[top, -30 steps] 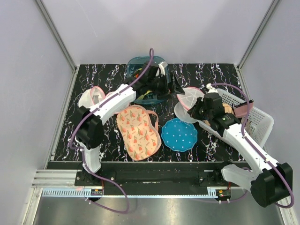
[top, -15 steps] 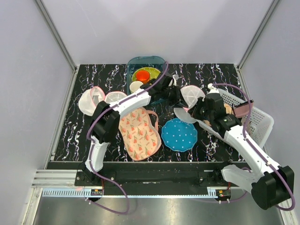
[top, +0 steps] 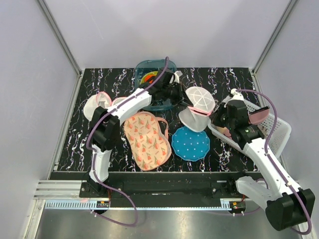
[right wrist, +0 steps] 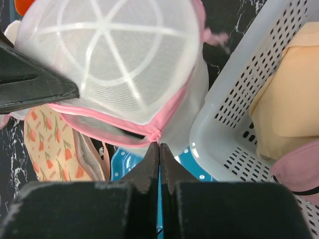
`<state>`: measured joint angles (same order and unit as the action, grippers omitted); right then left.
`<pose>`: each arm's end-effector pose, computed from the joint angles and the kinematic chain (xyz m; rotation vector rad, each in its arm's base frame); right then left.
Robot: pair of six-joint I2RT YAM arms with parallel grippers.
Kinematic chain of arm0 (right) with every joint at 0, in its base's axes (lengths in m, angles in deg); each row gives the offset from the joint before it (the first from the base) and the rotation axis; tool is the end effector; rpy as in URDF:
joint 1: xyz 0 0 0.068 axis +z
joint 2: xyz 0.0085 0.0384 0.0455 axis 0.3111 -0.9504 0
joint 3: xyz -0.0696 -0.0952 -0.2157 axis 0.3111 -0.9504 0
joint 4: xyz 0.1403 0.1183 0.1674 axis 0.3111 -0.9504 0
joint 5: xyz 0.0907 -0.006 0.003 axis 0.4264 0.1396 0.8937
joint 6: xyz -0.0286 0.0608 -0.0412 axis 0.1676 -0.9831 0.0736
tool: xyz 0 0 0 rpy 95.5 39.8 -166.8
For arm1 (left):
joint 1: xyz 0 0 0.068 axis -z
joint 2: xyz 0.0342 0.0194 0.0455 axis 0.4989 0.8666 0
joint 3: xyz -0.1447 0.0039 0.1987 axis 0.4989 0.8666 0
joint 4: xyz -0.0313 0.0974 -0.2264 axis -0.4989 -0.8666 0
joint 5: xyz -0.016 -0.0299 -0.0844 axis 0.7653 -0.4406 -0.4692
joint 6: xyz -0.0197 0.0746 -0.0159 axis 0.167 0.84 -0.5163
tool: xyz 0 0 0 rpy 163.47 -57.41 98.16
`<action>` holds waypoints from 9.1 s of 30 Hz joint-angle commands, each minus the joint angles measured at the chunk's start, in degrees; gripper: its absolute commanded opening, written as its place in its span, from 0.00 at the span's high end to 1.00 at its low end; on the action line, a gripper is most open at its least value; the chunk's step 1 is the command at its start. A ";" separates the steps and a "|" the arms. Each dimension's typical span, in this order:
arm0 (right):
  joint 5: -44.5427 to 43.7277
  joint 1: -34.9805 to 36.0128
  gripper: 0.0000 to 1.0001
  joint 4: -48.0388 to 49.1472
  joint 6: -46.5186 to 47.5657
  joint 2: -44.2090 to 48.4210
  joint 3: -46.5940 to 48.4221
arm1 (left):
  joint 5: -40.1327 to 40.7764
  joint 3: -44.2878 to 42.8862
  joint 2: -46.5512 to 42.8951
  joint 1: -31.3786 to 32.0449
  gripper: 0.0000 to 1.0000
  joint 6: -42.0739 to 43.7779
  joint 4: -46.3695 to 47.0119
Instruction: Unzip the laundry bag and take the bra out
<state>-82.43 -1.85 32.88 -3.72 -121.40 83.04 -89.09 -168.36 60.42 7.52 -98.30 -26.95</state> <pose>0.2339 0.0659 0.2580 0.2295 2.1475 0.4117 0.3512 -0.3177 0.2422 0.0755 2.5321 -1.4361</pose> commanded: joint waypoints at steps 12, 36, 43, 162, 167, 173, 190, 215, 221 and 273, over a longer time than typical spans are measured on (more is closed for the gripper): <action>-0.68 -3.09 1.00 -3.76 3.36 -1.97 1.75 | -2.04 -4.77 -1.74 -7.13 1.00 7.10 -2.04; -2.17 -3.09 0.20 -4.64 4.50 -5.49 7.03 | -3.45 14.36 -12.45 -5.99 0.86 10.17 6.66; -1.82 -3.09 0.20 -4.55 4.50 -6.46 7.82 | -0.47 14.39 -18.08 -6.42 0.13 15.44 2.18; -5.08 4.20 0.33 2.12 0.90 -15.42 17.93 | 6.31 20.80 -20.20 -3.00 1.00 16.50 0.95; 1.25 6.31 0.30 1.43 0.46 -21.92 17.49 | 6.13 20.72 -19.67 -2.91 1.00 16.33 1.12; 7.31 6.40 0.47 3.18 1.60 -27.02 17.75 | 5.96 19.93 -19.32 -2.91 1.00 16.50 0.95; 11.01 6.58 1.00 1.33 4.50 -16.56 30.58 | 6.66 14.56 -16.24 -2.74 1.00 16.41 -1.34; -20.70 -4.92 1.00 -8.59 13.29 -2.16 28.39 | 8.86 9.64 -18.52 -4.66 1.00 19.84 -7.13; -27.83 -6.87 1.00 -9.65 9.52 2.59 21.28 | 10.88 9.20 -23.87 -7.47 1.00 18.61 -7.23; 12.15 9.65 0.21 12.66 -18.87 -9.96 1.58 | -1.51 11.57 -24.06 -8.45 1.00 16.50 -0.28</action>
<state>-74.43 7.37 37.10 -15.24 -129.64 86.87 -88.79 -155.68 37.14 -0.81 -81.45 -31.08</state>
